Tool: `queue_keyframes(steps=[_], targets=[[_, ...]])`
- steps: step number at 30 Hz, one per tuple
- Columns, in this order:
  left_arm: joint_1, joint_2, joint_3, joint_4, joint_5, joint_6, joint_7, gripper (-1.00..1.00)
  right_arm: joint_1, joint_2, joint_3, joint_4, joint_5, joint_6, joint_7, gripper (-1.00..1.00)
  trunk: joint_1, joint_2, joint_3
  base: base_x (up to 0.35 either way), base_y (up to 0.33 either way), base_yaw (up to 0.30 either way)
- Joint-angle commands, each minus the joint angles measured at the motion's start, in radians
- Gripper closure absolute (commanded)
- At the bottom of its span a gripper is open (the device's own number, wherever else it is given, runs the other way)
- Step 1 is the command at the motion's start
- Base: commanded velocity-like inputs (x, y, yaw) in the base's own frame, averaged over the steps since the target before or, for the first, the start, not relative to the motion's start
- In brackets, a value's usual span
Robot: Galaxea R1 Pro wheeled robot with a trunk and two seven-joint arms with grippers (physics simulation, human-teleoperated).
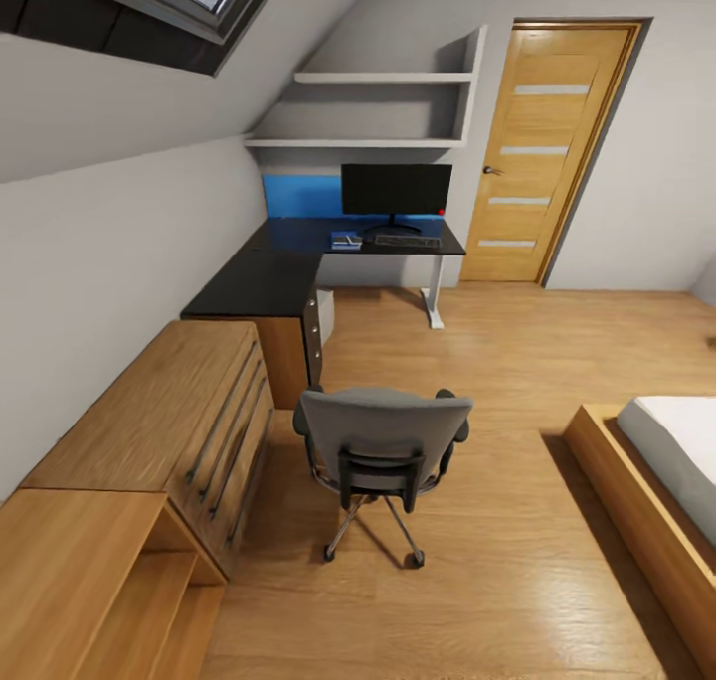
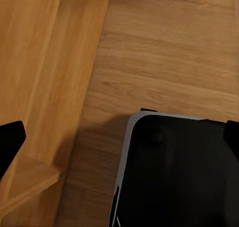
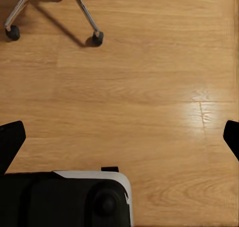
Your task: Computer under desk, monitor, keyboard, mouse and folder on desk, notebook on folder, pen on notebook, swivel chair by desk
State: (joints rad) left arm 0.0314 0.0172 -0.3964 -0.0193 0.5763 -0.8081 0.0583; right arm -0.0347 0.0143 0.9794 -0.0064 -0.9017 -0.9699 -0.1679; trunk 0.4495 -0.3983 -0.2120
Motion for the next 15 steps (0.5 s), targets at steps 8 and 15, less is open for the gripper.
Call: queue_keyframes(steps=[8, 15], targets=[[0.000, 0.001, -0.009, -0.002, 0.003, -0.001, 0.006, -1.00, -0.001, 0.005, 0.010, 0.000, 0.001, -0.001, -0.010, -1.00, 0.001, -0.002, -0.003, 0.000, 0.020, -0.269], [0.000, 0.001, -0.008, -0.002, 0.004, 0.000, 0.006, -1.00, -0.001, 0.008, 0.010, 0.000, 0.001, -0.001, -0.010, -1.00, 0.001, -0.002, -0.003, 0.000, 0.002, -0.269]])
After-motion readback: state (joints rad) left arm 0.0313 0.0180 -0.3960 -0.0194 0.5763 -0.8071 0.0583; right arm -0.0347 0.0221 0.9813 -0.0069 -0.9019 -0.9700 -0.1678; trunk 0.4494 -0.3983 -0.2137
